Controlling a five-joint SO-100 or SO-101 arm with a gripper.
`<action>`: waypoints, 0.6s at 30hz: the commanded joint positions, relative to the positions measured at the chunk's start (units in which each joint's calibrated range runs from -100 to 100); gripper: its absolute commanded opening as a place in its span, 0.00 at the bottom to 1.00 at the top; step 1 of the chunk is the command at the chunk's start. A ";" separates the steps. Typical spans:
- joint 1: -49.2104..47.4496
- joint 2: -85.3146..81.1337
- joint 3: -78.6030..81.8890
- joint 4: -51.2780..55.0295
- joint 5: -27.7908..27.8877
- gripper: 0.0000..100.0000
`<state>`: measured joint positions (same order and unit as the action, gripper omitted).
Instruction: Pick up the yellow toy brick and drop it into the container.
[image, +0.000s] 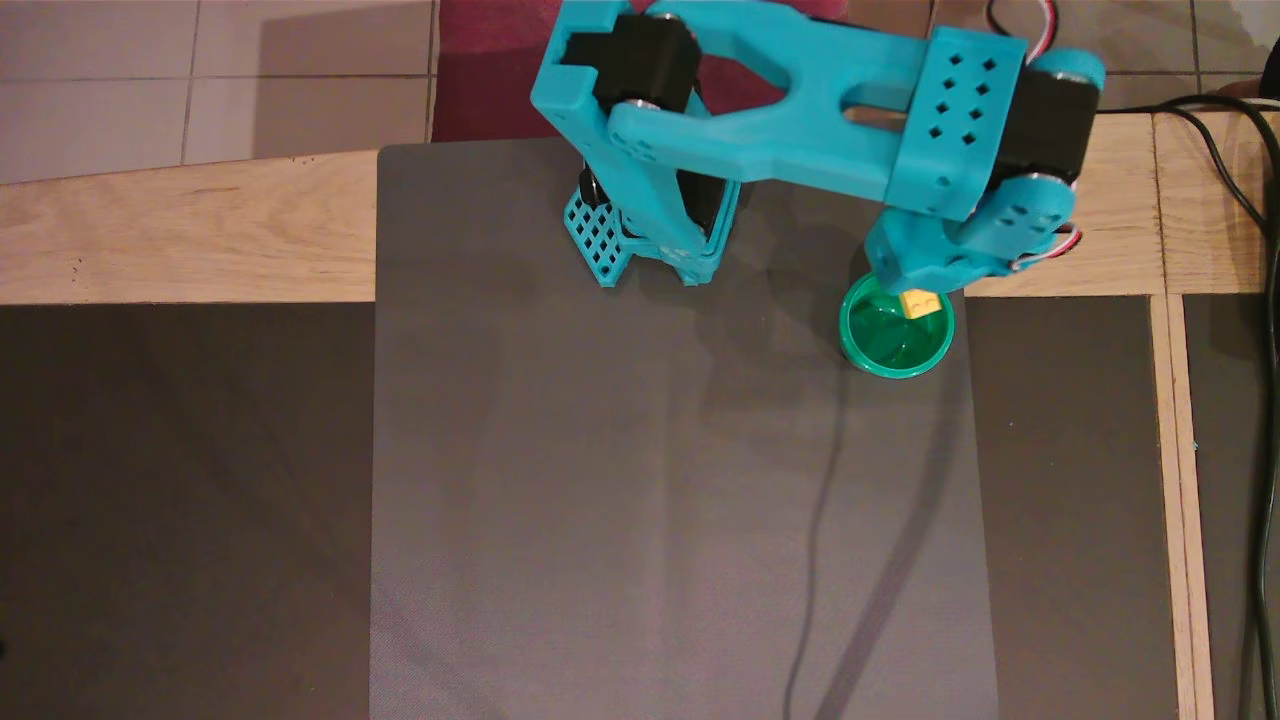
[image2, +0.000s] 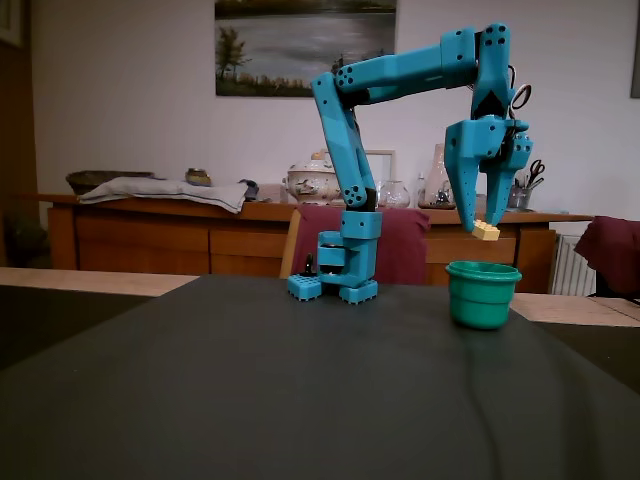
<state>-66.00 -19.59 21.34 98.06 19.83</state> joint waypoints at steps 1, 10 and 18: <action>0.20 -1.66 0.41 -0.55 0.19 0.00; 0.51 -1.57 0.95 -2.68 0.87 0.00; 0.58 -1.57 0.95 -2.60 1.03 0.12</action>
<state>-65.92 -19.59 22.34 95.69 20.52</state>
